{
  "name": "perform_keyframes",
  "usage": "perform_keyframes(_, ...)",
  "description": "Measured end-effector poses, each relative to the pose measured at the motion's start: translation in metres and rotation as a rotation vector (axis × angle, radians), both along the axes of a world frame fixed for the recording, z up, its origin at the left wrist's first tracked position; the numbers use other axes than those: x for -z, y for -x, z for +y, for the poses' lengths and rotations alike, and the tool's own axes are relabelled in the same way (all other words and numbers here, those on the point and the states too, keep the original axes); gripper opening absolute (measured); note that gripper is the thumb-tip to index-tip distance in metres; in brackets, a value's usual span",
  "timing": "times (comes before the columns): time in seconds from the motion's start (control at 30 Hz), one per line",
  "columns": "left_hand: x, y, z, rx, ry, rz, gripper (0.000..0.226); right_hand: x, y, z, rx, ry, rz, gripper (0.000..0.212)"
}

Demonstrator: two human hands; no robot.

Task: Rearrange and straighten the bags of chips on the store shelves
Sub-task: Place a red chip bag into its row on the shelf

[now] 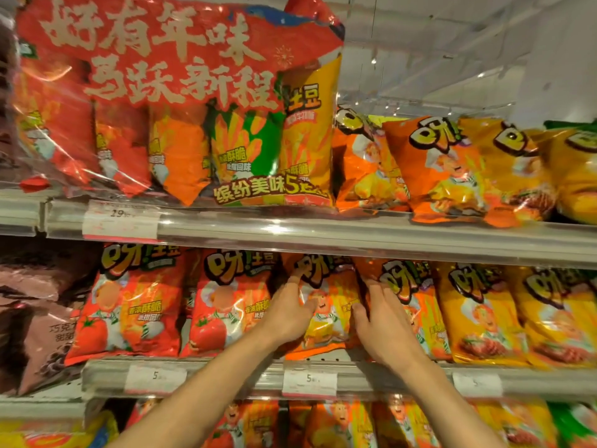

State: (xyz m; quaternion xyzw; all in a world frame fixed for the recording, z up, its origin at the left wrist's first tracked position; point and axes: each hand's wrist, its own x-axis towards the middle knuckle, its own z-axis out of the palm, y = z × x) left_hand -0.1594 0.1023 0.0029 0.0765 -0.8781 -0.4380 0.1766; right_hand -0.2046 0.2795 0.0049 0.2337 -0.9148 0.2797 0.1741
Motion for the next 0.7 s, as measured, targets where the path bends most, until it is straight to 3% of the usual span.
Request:
perform_keyframes(0.4,-0.021,-0.020,-0.010,0.032,-0.153,0.066,0.057,-0.012,0.011,0.012,-0.002,0.071,-0.164,0.067)
perform_keyframes(0.57,-0.017,-0.033,-0.017,0.077,-0.229,0.060,0.056,-0.025,0.004,0.014,-0.150,0.220,-0.383,0.092)
perform_keyframes(0.7,-0.013,-0.039,-0.023,0.114,-0.246,0.098,0.052,-0.029,-0.004,0.008,-0.276,0.244,-0.498,0.089)
